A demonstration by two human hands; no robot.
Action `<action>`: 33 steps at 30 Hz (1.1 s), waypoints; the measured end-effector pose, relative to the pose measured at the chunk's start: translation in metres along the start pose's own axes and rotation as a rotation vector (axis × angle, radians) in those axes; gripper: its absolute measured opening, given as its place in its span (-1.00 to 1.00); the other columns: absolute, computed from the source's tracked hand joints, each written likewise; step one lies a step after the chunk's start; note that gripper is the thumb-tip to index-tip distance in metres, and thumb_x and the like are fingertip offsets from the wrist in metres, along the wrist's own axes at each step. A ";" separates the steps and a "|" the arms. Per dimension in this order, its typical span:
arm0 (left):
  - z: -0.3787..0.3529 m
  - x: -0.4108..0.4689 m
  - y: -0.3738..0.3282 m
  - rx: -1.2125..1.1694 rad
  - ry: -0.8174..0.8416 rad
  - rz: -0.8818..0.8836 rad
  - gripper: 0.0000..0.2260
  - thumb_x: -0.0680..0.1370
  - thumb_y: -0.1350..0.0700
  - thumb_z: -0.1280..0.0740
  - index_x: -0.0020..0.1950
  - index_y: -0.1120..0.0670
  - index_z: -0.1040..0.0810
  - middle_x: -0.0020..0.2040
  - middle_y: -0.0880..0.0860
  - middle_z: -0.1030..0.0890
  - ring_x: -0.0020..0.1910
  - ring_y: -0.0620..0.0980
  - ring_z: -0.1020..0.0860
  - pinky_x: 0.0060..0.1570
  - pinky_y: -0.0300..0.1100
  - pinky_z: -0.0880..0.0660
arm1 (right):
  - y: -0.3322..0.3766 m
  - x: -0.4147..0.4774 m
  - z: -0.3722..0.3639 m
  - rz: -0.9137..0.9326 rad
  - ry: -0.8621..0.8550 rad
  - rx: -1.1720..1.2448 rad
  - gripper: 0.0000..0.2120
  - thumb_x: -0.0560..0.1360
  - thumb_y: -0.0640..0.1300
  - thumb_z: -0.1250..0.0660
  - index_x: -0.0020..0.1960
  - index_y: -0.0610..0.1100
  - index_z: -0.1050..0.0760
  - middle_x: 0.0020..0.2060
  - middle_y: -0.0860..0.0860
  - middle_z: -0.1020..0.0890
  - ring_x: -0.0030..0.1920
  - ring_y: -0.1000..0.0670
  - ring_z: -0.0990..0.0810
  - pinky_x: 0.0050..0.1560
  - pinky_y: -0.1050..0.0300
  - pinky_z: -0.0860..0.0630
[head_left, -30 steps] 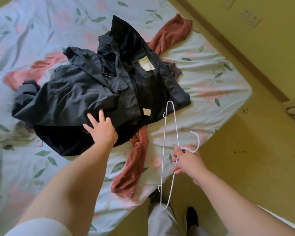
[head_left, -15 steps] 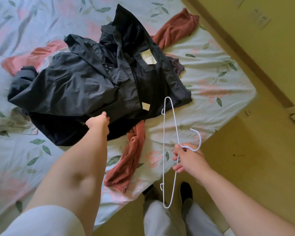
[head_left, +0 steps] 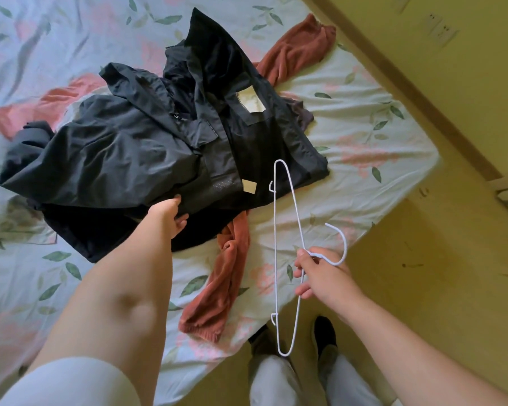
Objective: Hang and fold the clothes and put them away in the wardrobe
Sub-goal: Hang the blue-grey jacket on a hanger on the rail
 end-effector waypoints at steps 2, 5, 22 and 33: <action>0.001 -0.005 0.000 -0.012 -0.050 -0.009 -0.68 0.66 0.04 -0.30 0.40 0.06 -0.44 -0.03 0.01 -0.58 -0.28 -0.03 -0.50 -0.31 -0.21 -0.44 | -0.002 0.000 0.000 0.003 -0.011 0.000 -0.76 0.67 0.00 -0.25 -0.02 -0.13 -0.58 -0.14 -0.16 -0.67 -0.40 -0.06 -0.64 -0.39 0.13 -0.61; 0.004 -0.035 -0.007 0.120 -0.137 -0.194 -0.77 0.63 0.05 -0.26 0.23 0.12 -0.53 -0.12 0.11 -0.49 -0.34 0.05 -0.41 -0.33 -0.15 -0.43 | 0.003 -0.006 -0.001 0.007 -0.021 -0.008 -0.74 0.68 0.01 -0.22 -0.03 -0.12 -0.57 -0.12 -0.13 -0.67 -0.40 -0.04 -0.63 -0.39 0.15 -0.59; 0.160 -0.370 -0.054 0.044 -0.578 -1.315 -0.73 0.59 -0.10 -0.32 -0.19 0.05 -0.58 -0.04 -0.21 -0.63 -0.09 -0.32 -0.55 0.06 -0.18 -0.53 | 0.104 -0.081 -0.025 0.302 0.009 -0.084 -0.70 0.68 -0.03 -0.08 0.03 -0.25 -0.43 -0.10 -0.11 -0.57 -0.18 -0.07 -0.54 -0.16 0.15 -0.49; 0.138 -0.497 0.044 0.321 -0.581 -1.205 -0.47 0.20 -0.26 -0.56 -0.13 -0.06 -0.33 -0.27 -0.18 -0.46 -0.33 -0.21 -0.39 -0.30 -0.26 -0.38 | 0.126 -0.101 -0.029 0.273 0.413 0.021 -0.77 0.57 -0.03 -0.30 0.16 -0.10 -0.40 0.05 -0.10 -0.60 0.03 -0.13 -0.59 0.07 -0.10 -0.54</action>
Point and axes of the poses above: each hand's wrist, its own x-axis towards the middle knuckle, its own z-axis out of the back of the hand, y = z × x, the point moved 1 cm from there along x, towards the middle knuckle
